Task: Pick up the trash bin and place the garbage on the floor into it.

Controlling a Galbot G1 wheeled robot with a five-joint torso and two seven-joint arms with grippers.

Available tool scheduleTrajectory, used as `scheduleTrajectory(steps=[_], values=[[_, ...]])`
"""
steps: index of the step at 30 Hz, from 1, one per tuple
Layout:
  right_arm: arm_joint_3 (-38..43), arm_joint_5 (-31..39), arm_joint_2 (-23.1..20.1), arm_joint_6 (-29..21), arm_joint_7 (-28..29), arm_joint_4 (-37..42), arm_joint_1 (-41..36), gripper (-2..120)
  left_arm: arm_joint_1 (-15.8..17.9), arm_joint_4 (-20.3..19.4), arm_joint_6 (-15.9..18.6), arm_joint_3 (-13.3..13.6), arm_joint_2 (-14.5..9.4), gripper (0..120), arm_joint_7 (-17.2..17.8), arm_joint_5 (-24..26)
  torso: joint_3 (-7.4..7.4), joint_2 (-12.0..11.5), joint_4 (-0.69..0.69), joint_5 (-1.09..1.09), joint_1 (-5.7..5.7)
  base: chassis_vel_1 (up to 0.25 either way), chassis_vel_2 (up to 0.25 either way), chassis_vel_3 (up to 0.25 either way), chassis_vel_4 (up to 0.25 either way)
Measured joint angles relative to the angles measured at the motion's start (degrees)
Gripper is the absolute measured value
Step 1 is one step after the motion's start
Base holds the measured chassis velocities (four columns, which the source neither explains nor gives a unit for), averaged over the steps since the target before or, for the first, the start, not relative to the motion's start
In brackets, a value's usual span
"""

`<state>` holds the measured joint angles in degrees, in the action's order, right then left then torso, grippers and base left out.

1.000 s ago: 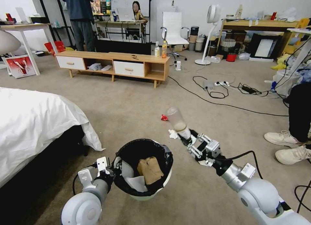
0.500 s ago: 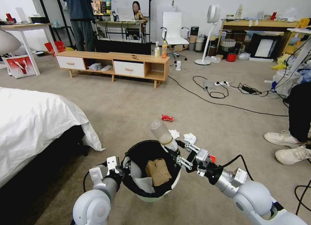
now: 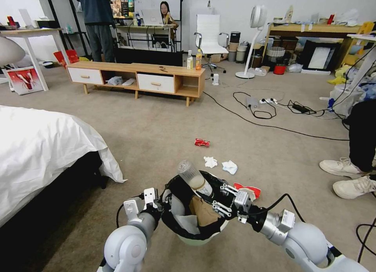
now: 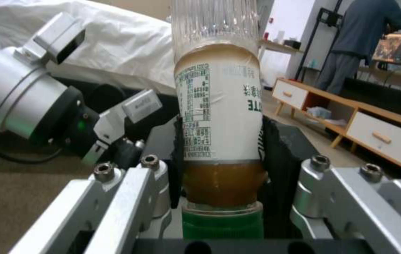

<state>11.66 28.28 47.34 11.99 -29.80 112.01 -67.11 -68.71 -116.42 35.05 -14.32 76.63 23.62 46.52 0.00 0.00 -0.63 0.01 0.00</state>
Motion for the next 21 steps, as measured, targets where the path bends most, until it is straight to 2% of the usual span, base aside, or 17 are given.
scheduleTrajectory(steps=[6, 9, 10, 13, 14, 16, 17, 18, 20, 21], values=[[-0.3, -0.8, 0.0, -1.1, 1.8, -0.1, -0.4, 35, -0.3, -0.1, 0.0, 0.1, -0.2, 7, -0.1, 0.1, 0.0, 0.0, 0.0, 0.0, 0.0, 0.0, 0.0, 0.0, 0.0], [-0.4, -1.4, 0.1, -1.7, 2.5, -0.4, -0.4, 47, -0.6, -0.5, 0.0, -0.1, -0.5, 7, -0.1, 0.2, 0.0, 0.0, 0.0, -0.01, 0.0, 0.0, 0.0, 0.0, 0.0], [-0.4, -1.4, 0.1, -1.7, 2.5, -0.4, -0.4, 47, -0.6, -0.5, 0.0, -0.1, -0.5, 7, -0.1, 0.2, 0.0, 0.0, 0.0, -0.01, 0.0, 0.0, 0.0, 0.0, 0.0], [-0.4, -1.5, 0.1, -2.4, 2.5, -0.5, -0.4, 64, -0.8, -0.7, 0.0, -0.3, -0.7, 7, -0.1, 0.2, 0.0, 0.0, 0.0, -0.01, 0.0, 0.0, 0.0, 0.0, 0.0], [-0.4, -1.5, 0.1, -2.4, 2.5, -0.5, -0.4, 64, -0.8, -0.7, 0.0, -0.3, -0.7, 7, -0.1, 0.2, 0.0, 0.0, 0.0, -0.01, 0.0, 0.0, 0.0, 0.0, 0.0], [-0.4, -1.5, 0.0, -2.7, 2.2, -0.5, -0.5, 74, -0.8, -0.7, 0.0, -0.3, -0.7, 7, -0.1, 0.2, 0.0, 0.0, 0.0, -0.01, 0.0, 0.0, 0.0, 0.0, 0.0], [-0.4, -1.5, 0.0, -2.7, 2.2, -0.5, -0.5, 74, -0.8, -0.7, 0.0, -0.3, -0.7, 7, -0.1, 0.2, 0.0, 0.0, 0.0, -0.01, 0.0, 0.0, 0.0, 0.0, 0.0], [-0.4, -1.5, 0.0, -2.8, 2.2, -0.5, -0.6, 78, -0.9, -0.7, 0.0, -0.4, -0.7, 7, -0.1, 0.2, 0.0, 0.0, 0.0, -0.01, 0.0, 0.0, 0.0, 0.0, 0.0], [0.0, -1.7, -0.1, -2.8, 1.8, -0.3, -1.0, 98, -0.8, -0.8, 0.0, -0.4, -0.5, 7, -0.1, 0.2, 0.0, 0.0, 0.0, -0.01, 0.0, 0.0, 0.0, 0.0, 0.0], [0.0, -1.7, -0.1, -2.8, 1.8, -0.3, -1.0, 98, -0.8, -0.7, 0.0, -0.4, -0.5, 7, -0.1, 0.2, 0.0, 0.0, 0.0, -0.01, 0.0, 0.0, 0.0, 0.0, 0.0]])
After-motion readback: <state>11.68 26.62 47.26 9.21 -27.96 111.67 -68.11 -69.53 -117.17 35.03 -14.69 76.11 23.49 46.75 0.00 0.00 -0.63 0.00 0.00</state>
